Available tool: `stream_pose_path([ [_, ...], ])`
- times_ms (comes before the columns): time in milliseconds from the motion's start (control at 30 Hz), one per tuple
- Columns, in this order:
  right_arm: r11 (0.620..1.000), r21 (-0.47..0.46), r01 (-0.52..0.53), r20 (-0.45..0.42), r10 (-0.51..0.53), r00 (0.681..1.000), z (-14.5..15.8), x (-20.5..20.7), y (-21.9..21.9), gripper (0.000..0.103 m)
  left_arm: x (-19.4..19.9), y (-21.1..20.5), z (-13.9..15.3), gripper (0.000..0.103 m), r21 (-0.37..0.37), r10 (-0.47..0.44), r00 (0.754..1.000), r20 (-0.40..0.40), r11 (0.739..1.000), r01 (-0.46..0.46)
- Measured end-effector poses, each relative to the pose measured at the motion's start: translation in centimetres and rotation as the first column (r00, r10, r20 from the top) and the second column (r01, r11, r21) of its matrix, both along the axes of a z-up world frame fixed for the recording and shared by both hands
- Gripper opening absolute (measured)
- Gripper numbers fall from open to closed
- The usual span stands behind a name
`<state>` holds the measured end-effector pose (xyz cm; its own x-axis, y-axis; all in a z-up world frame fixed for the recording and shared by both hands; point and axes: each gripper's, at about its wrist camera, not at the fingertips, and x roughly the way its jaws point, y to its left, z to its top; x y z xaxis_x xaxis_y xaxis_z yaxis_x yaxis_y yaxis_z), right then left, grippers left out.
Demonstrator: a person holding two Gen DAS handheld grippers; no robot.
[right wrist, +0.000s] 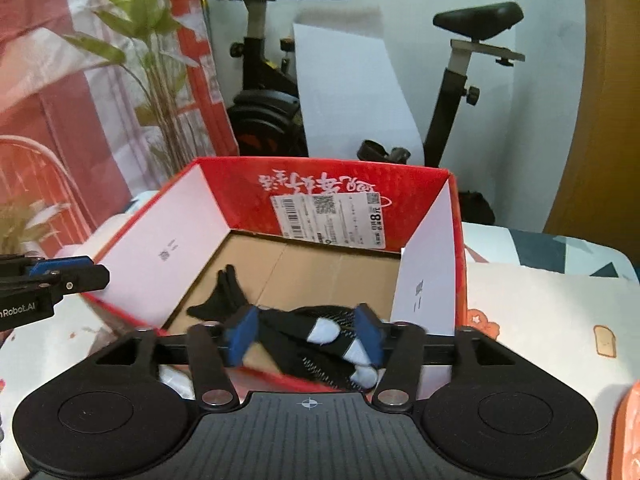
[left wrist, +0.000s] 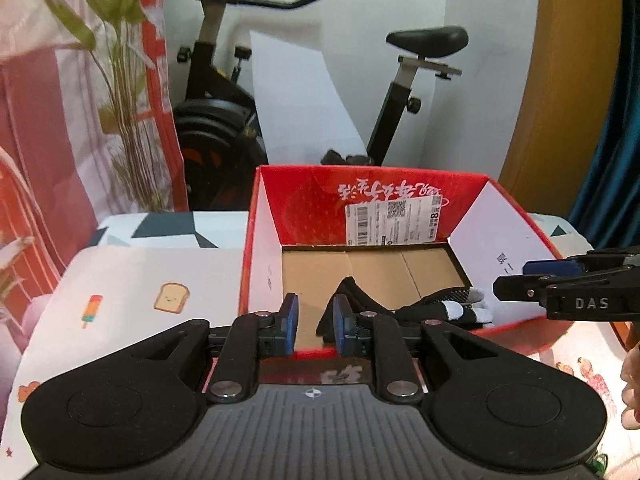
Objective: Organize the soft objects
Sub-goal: 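Withdraw both tools from the box back over the pile, then grasp the blue cotton-pad pack with both tools together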
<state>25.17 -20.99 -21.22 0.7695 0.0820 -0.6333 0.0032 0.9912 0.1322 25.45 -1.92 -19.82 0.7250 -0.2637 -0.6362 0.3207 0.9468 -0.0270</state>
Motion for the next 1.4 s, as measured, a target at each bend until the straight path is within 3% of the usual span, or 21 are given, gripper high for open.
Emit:
stream_pose_path([
  [233, 1.000, 0.015, -0.014, 0.075, 0.013, 0.997, 0.0, -4.6, 1.2, 0.084, -3.7, 1.3, 0.5, 0.060, -0.019, 0.027, 0.998, 0.049, 0.999, -0.026],
  [300, 1.000, 0.003, -0.016, 0.097, 0.016, 0.995, -0.1, -5.7, 1.7, 0.094, -4.6, 1.9, 0.4, 0.073, -0.033, 0.036, 0.998, 0.047, 0.999, -0.034],
  [367, 1.000, 0.023, -0.013, 0.108, 0.011, 0.994, -0.4, -6.8, 2.0, 0.099, -5.8, 2.4, 0.2, 0.097, -0.037, 0.045, 0.998, 0.051, 0.998, -0.043],
  [433, 1.000, 0.028, -0.011, 0.126, 0.007, 0.992, -0.6, -7.9, 2.4, 0.101, -6.8, 2.8, -0.1, 0.103, -0.031, 0.059, 0.997, 0.055, 0.998, -0.057],
  [567, 1.000, 0.006, -0.017, 0.136, 0.016, 0.991, -1.4, -10.0, 3.4, 0.103, -8.8, 3.4, -0.6, 0.103, -0.037, 0.080, 0.995, 0.066, 0.996, -0.077],
  [867, 0.995, 0.097, 0.016, 0.088, -0.024, 0.996, -5.3, -13.4, 5.2, 0.103, -11.4, 4.0, -2.3, 0.103, -0.038, 0.108, 0.993, 0.043, 0.994, -0.106],
  [1100, 0.996, 0.093, 0.009, 0.063, -0.015, 0.998, -7.1, -14.6, 6.5, 0.102, -13.8, 3.7, -3.8, 0.102, 0.004, 0.081, 0.996, 0.040, 0.997, -0.081],
  [1300, 0.989, 0.151, -0.010, 0.047, 0.003, 0.999, -8.7, -14.6, 6.9, 0.095, -14.3, 3.8, -4.8, 0.087, -0.022, 0.098, 0.995, 0.006, 0.995, -0.097],
  [1400, 0.990, 0.137, -0.027, 0.053, 0.020, 0.998, -9.3, -14.6, 7.3, 0.087, -14.3, 4.1, -5.3, 0.070, -0.050, 0.127, 0.991, -0.028, 0.990, -0.129],
])
